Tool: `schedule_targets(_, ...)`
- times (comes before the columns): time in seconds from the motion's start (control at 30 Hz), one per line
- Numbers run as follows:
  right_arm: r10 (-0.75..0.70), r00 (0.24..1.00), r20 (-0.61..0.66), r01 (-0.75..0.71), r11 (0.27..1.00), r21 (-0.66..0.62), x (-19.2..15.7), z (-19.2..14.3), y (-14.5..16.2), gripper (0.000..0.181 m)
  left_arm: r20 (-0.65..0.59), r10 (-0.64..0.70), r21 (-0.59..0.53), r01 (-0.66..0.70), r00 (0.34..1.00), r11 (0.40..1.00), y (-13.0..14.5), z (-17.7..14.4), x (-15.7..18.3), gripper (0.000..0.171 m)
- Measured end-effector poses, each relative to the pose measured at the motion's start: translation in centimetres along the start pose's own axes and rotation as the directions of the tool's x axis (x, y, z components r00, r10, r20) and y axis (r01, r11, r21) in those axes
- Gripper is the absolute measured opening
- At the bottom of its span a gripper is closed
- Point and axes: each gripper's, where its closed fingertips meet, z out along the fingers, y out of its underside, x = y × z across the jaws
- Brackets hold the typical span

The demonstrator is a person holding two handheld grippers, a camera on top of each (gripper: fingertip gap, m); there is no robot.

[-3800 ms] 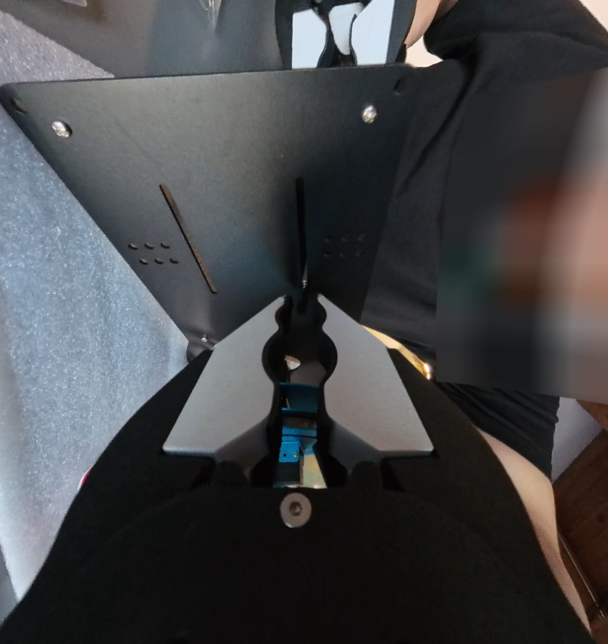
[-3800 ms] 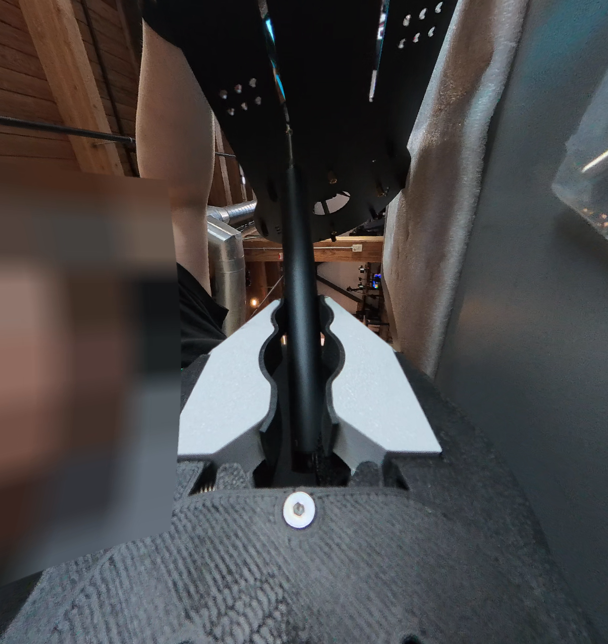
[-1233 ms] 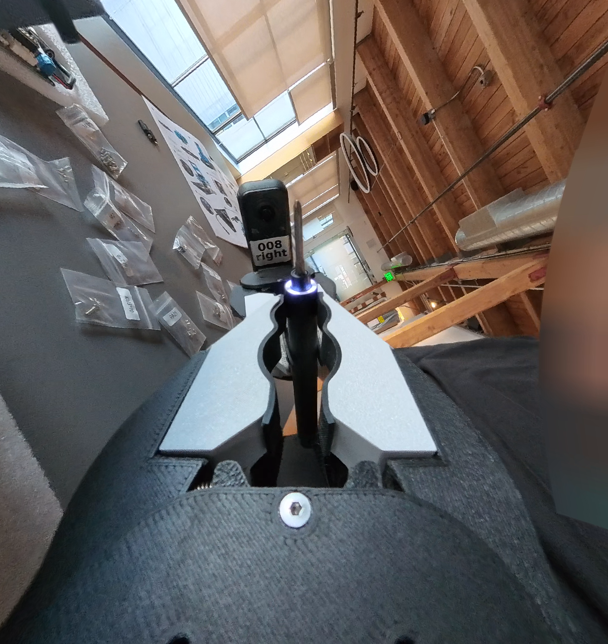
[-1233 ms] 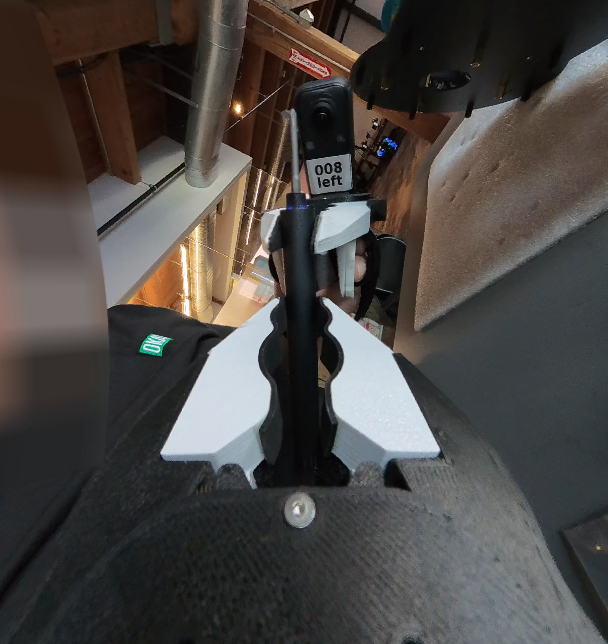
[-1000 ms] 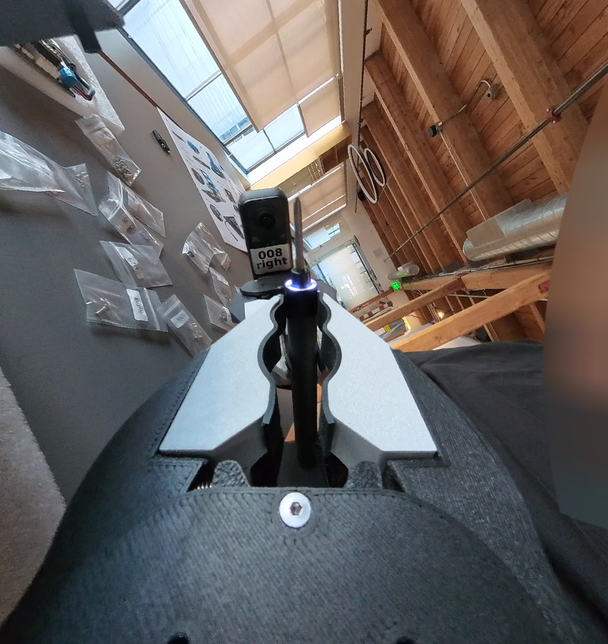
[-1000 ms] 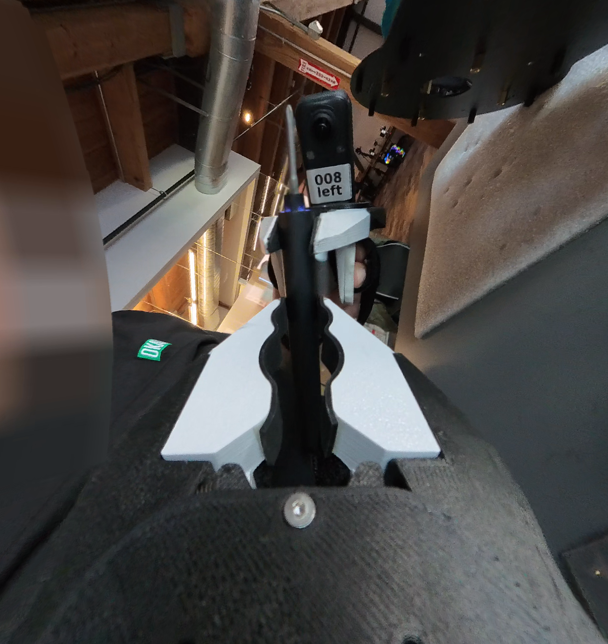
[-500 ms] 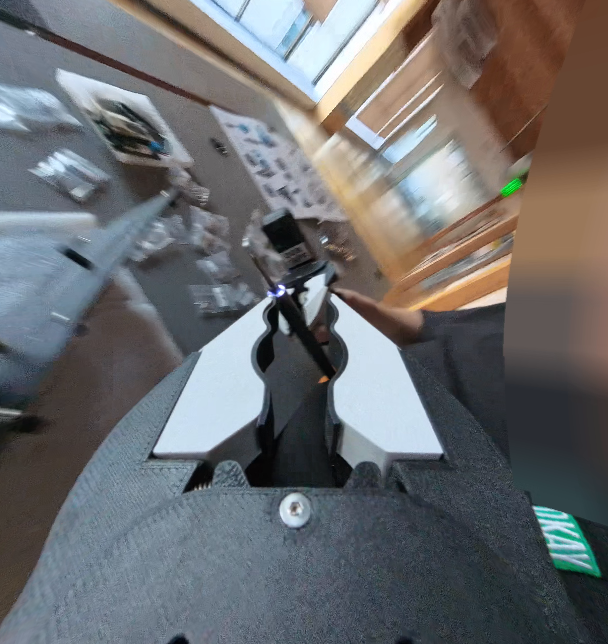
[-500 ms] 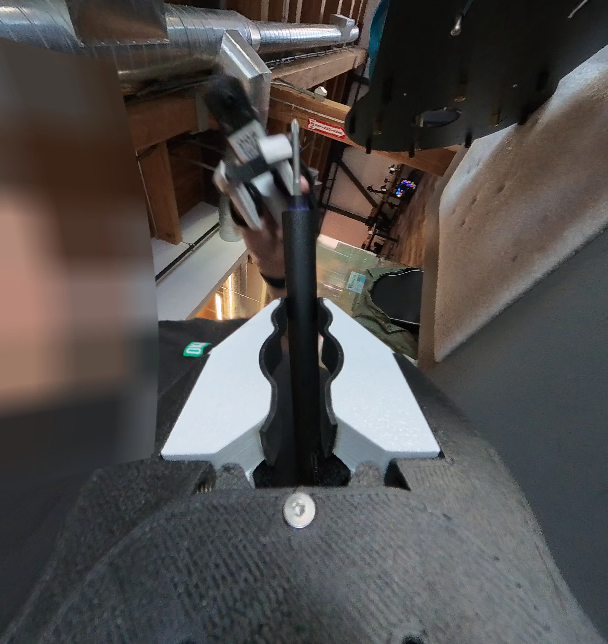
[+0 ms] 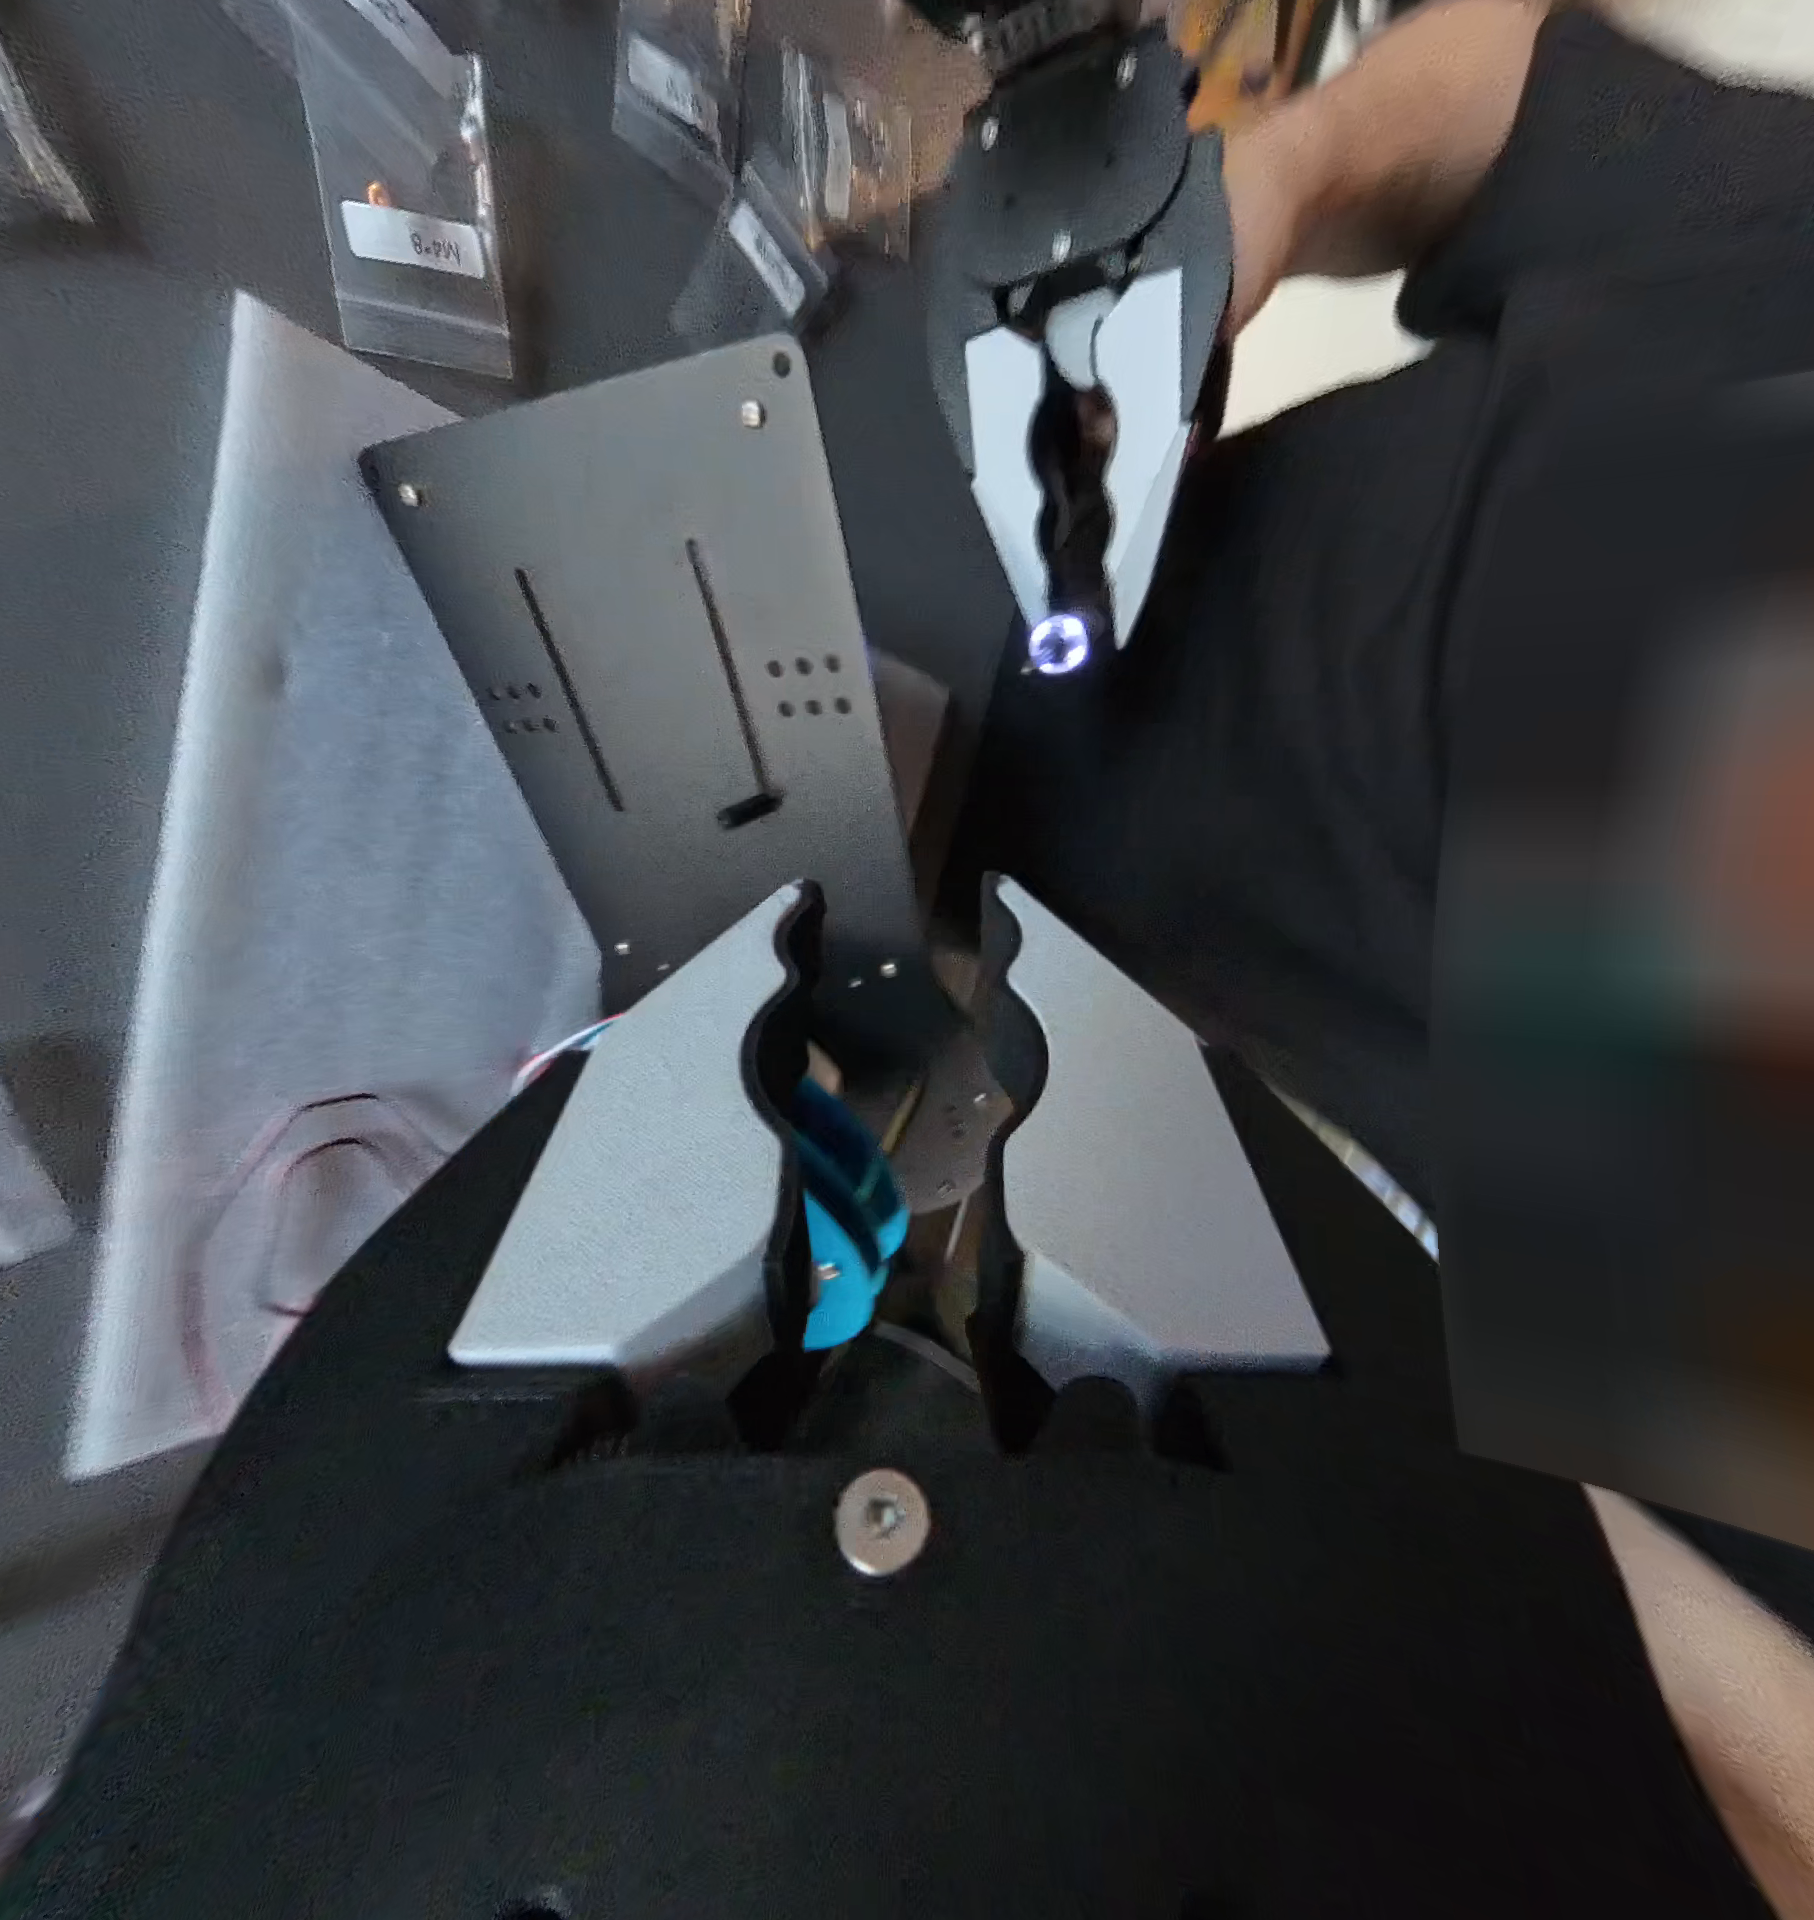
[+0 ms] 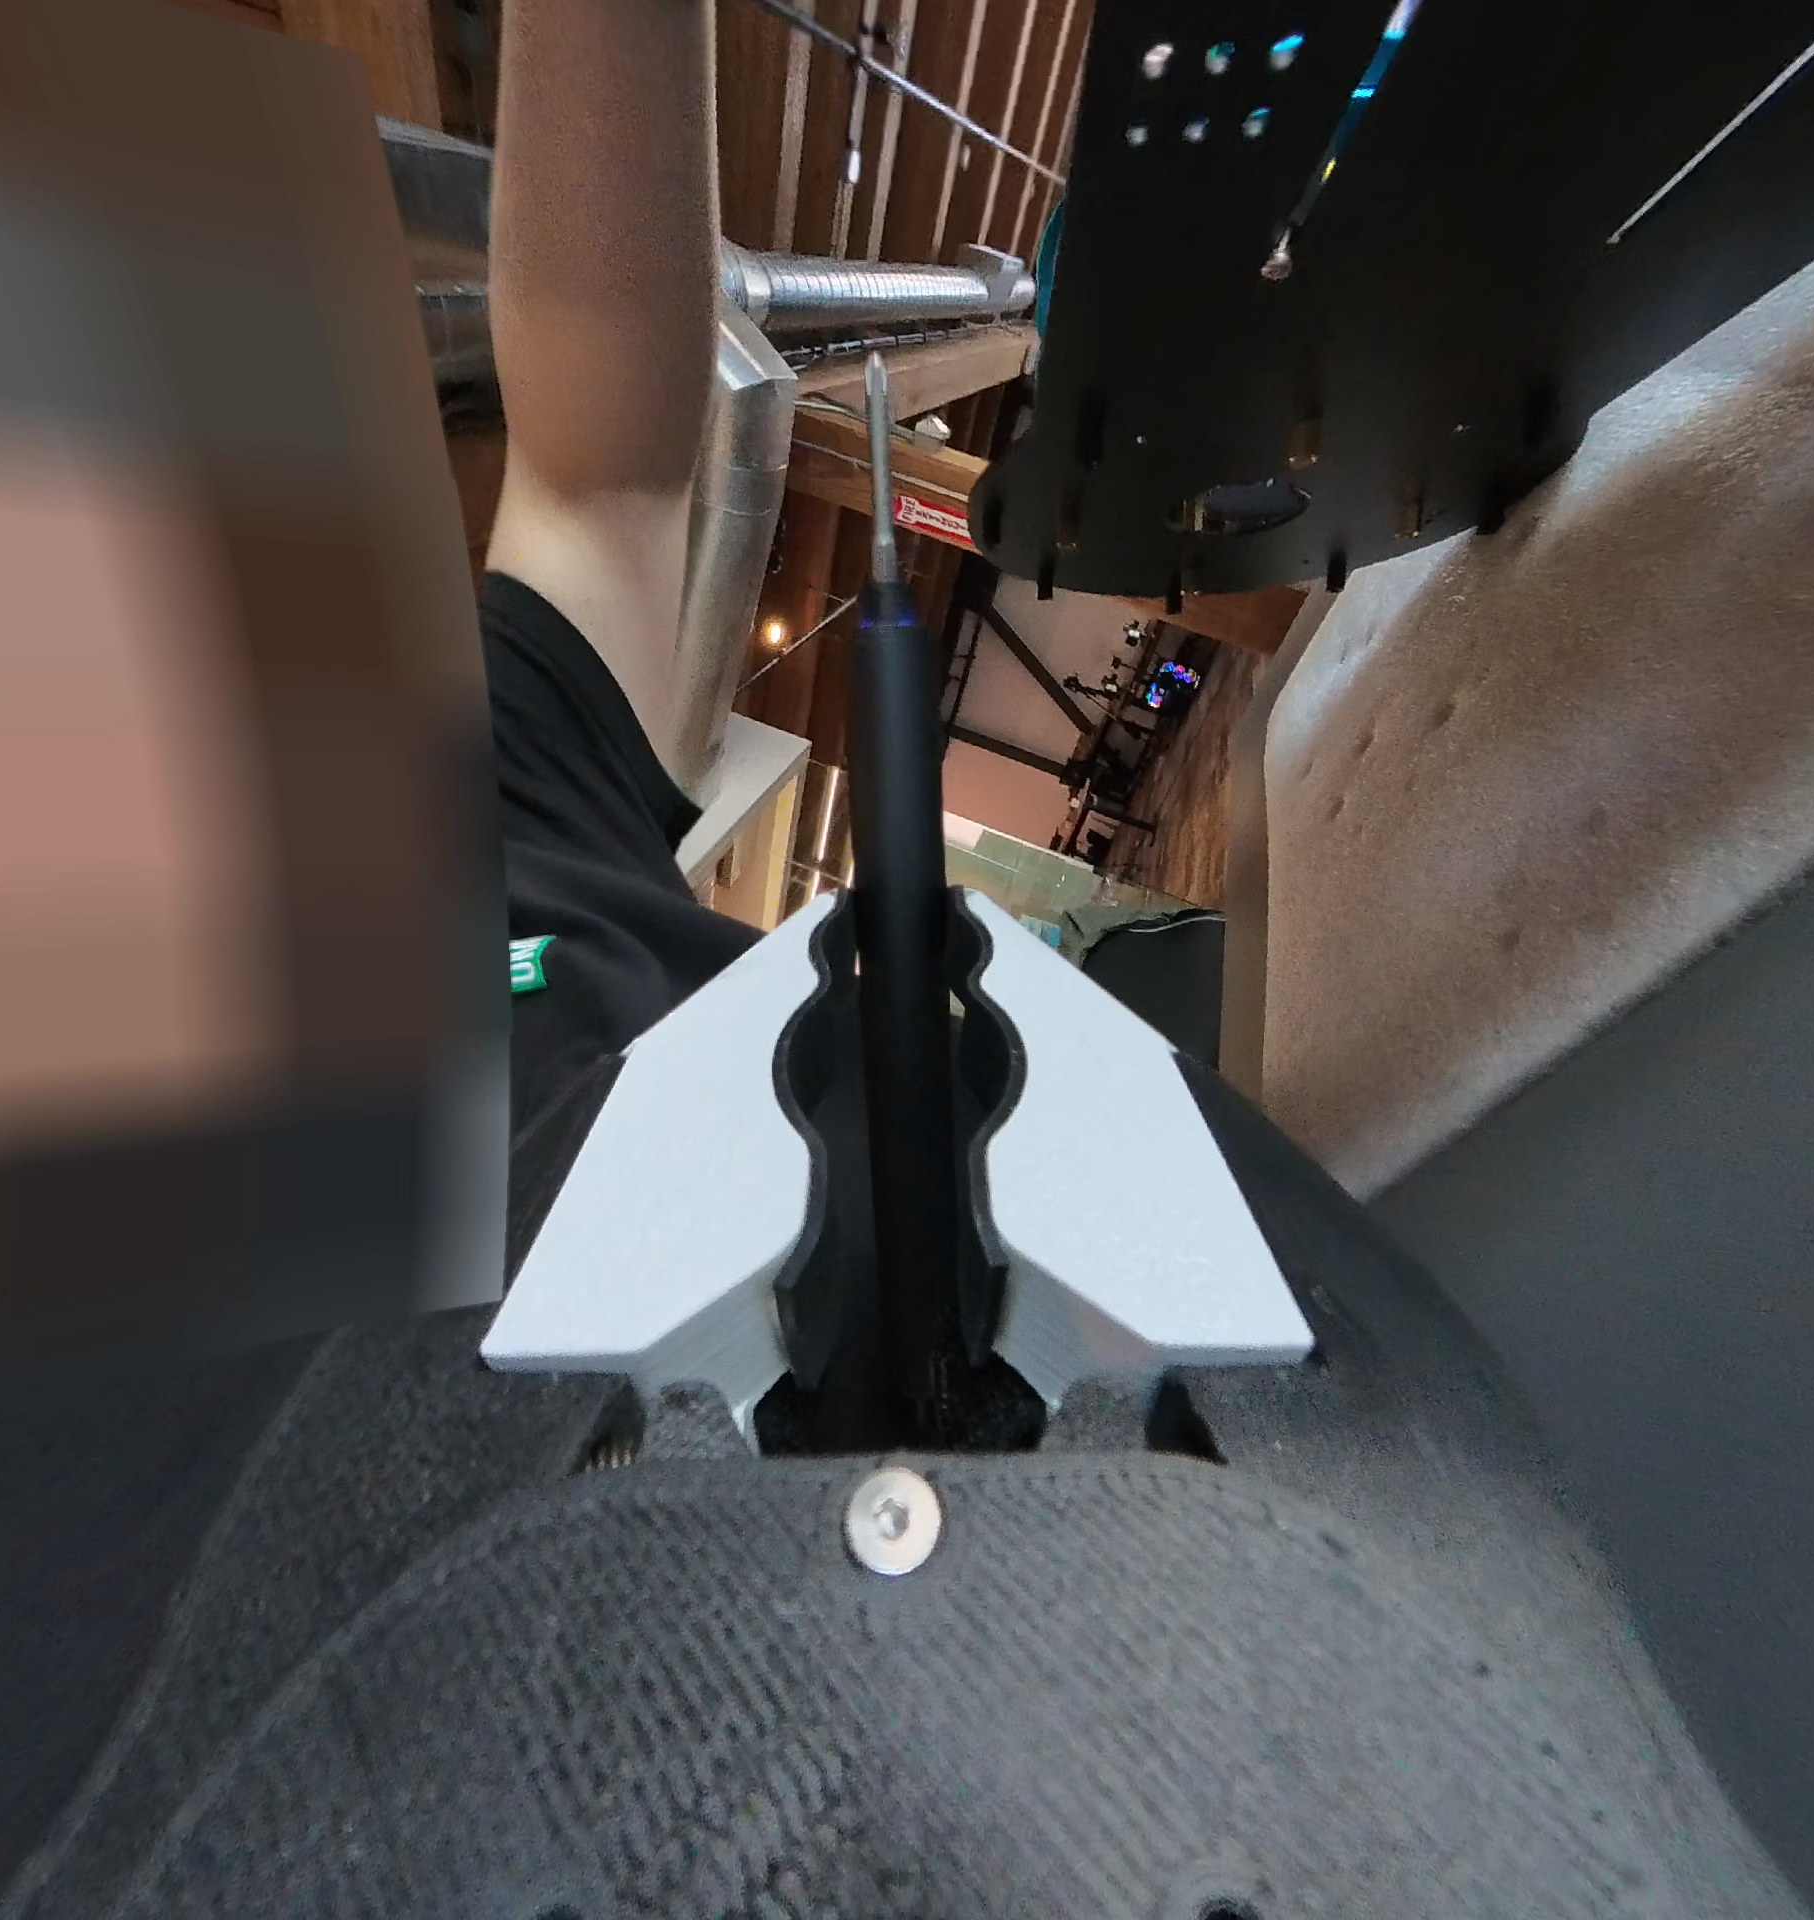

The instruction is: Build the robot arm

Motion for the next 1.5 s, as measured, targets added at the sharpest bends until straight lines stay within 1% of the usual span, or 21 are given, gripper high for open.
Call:
schedule_targets(0.07,-0.005,1.0,0.005,0.005,1.0,0.009,0.1,0.4,0.1,0.015,-0.072,0.02,-0.082,-0.026,0.997,0.996,-0.7,0.0,-1.1,0.025)
schedule_targets(0.13,-0.013,1.0,0.011,0.012,1.0,0.021,0.1,0.7,0.0,0.015,-0.169,-0.015,-0.135,-0.009,0.986,0.991,-1.4,0.5,-2.0,0.024)
schedule_targets(0.2,-0.022,1.0,0.014,0.022,0.999,0.037,0.2,0.8,-0.1,0.015,-0.22,-0.001,-0.173,-0.038,0.976,0.984,-1.4,1.4,-3.1,0.026)
schedule_targets(0.3,-0.034,0.999,-0.02,0.035,0.997,0.067,1.0,0.8,-0.5,0.015,-0.285,-0.016,-0.243,-0.056,0.958,0.968,-0.4,2.8,-4.2,0.028)
schedule_targets(0.4,-0.028,0.998,-0.048,0.032,0.996,0.082,1.6,0.8,-0.5,0.015,-0.353,-0.04,-0.281,-0.065,0.935,0.957,0.4,4.4,-4.4,0.03)
schedule_targets(0.5,-0.007,0.996,-0.085,0.014,0.997,0.078,2.5,0.7,-0.2,0.015,-0.387,-0.07,-0.325,-0.066,0.919,0.943,1.5,5.4,-4.8,0.029)
schedule_targets(0.63,0.038,0.994,-0.105,-0.029,0.996,0.086,3.4,0.6,0.0,0.015,-0.429,-0.068,-0.284,-0.064,0.901,0.957,1.2,5.8,-4.8,0.025)
schedule_targets(0.7,0.052,0.993,-0.104,-0.044,0.995,0.087,3.5,0.5,0.0,0.015,-0.432,-0.066,-0.285,-0.067,0.9,0.956,1.5,5.8,-5.0,0.024)
schedule_targets(0.83,0.057,0.992,-0.117,-0.049,0.996,0.071,3.6,0.5,0.2,0.015,-0.463,-0.055,-0.247,-0.069,0.885,0.966,1.1,6.1,-4.8,0.022)
schedule_targets(1.03,0.055,0.991,-0.119,-0.049,0.997,0.056,3.5,0.6,0.3,0.015,-0.49,-0.068,-0.254,-0.067,0.869,0.965,1.6,6.6,-4.7,0.02)
schedule_targets(1.17,0.061,0.99,-0.126,-0.054,0.997,0.056,3.7,0.5,0.4,0.015,-0.515,-0.062,-0.228,-0.066,0.855,0.971,1.3,6.6,-4.4,0.011)
schedule_targets(1.23,0.066,0.99,-0.126,-0.06,0.997,0.053,3.8,0.5,0.6,0.015,-0.524,-0.065,-0.228,-0.067,0.85,0.971,1.3,6.5,-4.3,0.008)
schedule_targets(1.27,0.067,0.99,-0.127,-0.061,0.997,0.053,3.9,0.5,0.6,0.015,-0.532,-0.068,-0.23,-0.067,0.844,0.971,1.3,6.5,-4.1,0.004)
schedule_targets(1.5,0.074,0.987,-0.144,-0.067,0.996,0.05,4.4,0.5,0.5,0.015,-0.516,-0.032,-0.221,-0.098,0.856,0.97,1.3,6.4,-4.1,0.003)
